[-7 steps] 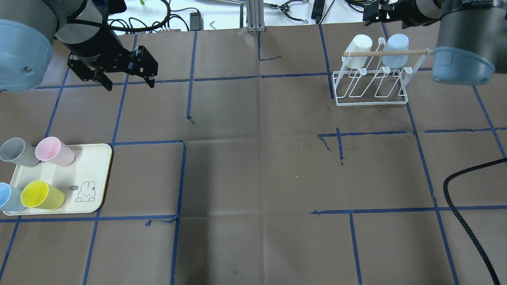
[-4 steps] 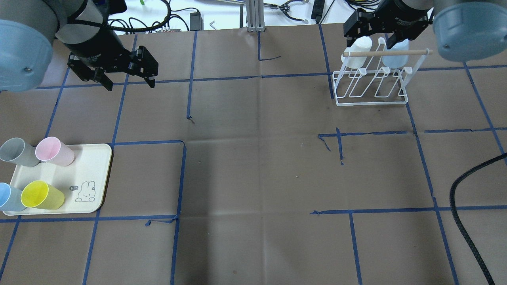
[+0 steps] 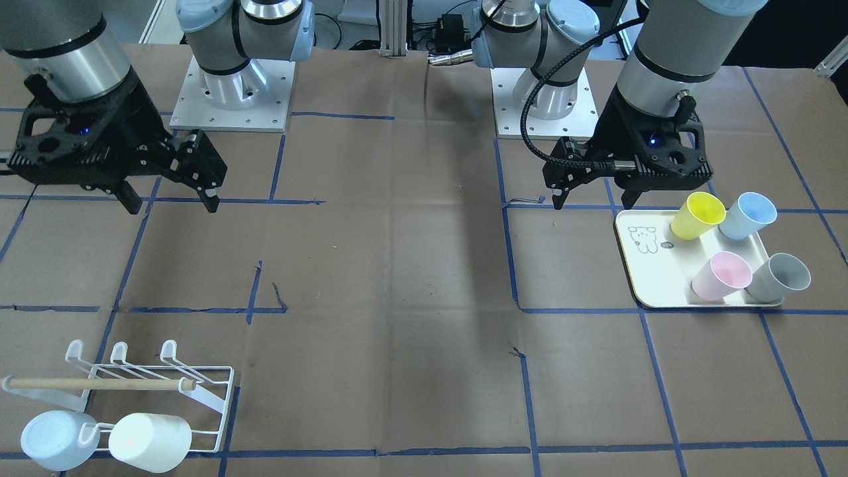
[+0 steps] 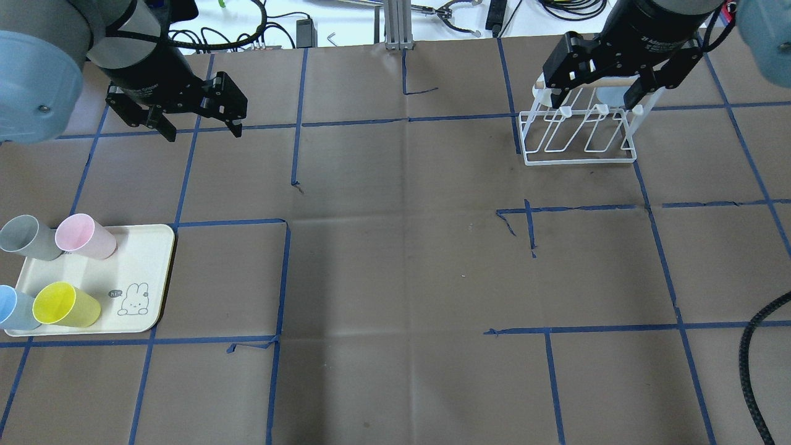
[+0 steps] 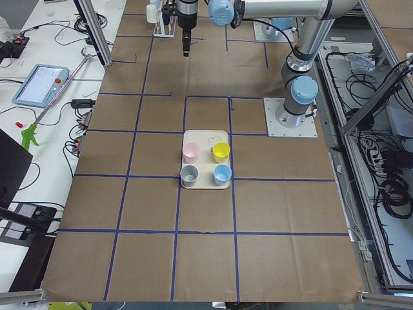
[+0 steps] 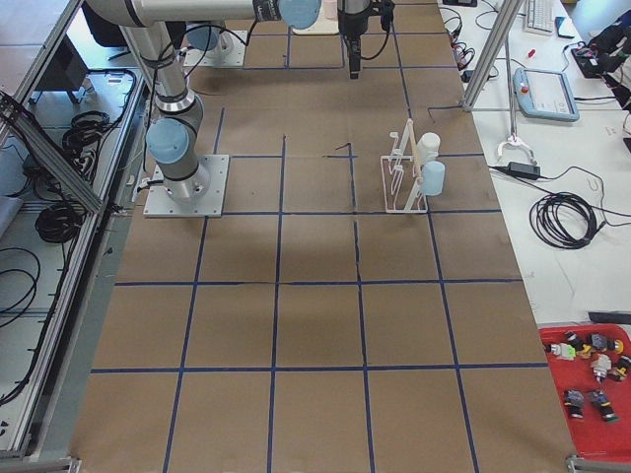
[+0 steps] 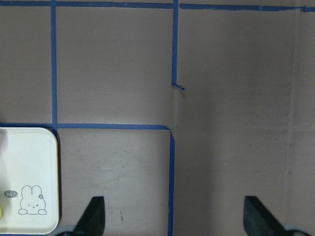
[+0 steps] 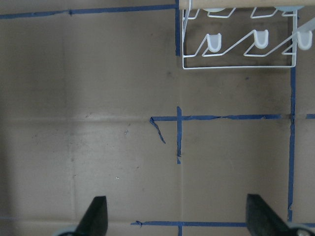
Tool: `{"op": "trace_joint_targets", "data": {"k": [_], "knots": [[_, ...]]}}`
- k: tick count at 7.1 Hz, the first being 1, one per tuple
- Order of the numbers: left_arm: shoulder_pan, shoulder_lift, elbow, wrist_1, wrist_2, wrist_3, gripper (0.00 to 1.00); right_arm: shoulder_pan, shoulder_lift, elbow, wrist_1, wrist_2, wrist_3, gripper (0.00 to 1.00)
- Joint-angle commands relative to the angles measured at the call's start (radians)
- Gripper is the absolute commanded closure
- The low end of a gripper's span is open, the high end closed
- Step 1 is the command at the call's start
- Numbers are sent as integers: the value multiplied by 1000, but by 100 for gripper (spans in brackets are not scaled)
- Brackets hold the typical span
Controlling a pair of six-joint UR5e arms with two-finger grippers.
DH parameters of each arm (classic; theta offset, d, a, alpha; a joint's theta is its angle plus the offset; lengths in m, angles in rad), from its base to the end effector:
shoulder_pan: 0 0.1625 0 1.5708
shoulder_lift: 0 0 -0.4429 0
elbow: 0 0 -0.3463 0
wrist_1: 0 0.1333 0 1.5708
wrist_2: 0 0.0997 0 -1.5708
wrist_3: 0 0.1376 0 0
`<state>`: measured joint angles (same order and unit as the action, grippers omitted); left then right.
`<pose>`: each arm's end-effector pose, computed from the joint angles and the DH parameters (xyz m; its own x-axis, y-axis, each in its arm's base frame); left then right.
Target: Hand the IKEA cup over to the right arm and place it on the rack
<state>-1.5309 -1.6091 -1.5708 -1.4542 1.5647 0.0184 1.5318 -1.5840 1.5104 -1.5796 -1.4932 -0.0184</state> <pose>-0.1152 -0.4781 0.4624 -0.9998 -0.0211 0.0046 -0.0214 0.9967 -0.0783 0.1263 -0.4554 0.5023 -0.9970 0.0142 -0.0757 0.0205 0.9963 -0.0837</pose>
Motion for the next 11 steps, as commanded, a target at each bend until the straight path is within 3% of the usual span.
{"op": "trace_joint_targets", "data": {"k": [1, 3, 5, 6, 11], "knots": [[0, -2, 0, 0, -2, 0, 0, 2, -11, -4, 50, -7, 2, 0], [0, 0, 0, 0, -2, 0, 0, 20, -17, 25, 91, -22, 99, 0], [0, -2, 0, 0, -3, 2, 0, 42, -71, 141, 81, -36, 101, 0], [0, 0, 0, 0, -2, 2, 0, 42, -71, 146, 2, -45, 94, 0], [-2, -3, 0, 0, -3, 2, 0, 45, -108, 145, 0, -65, 80, 0]]}}
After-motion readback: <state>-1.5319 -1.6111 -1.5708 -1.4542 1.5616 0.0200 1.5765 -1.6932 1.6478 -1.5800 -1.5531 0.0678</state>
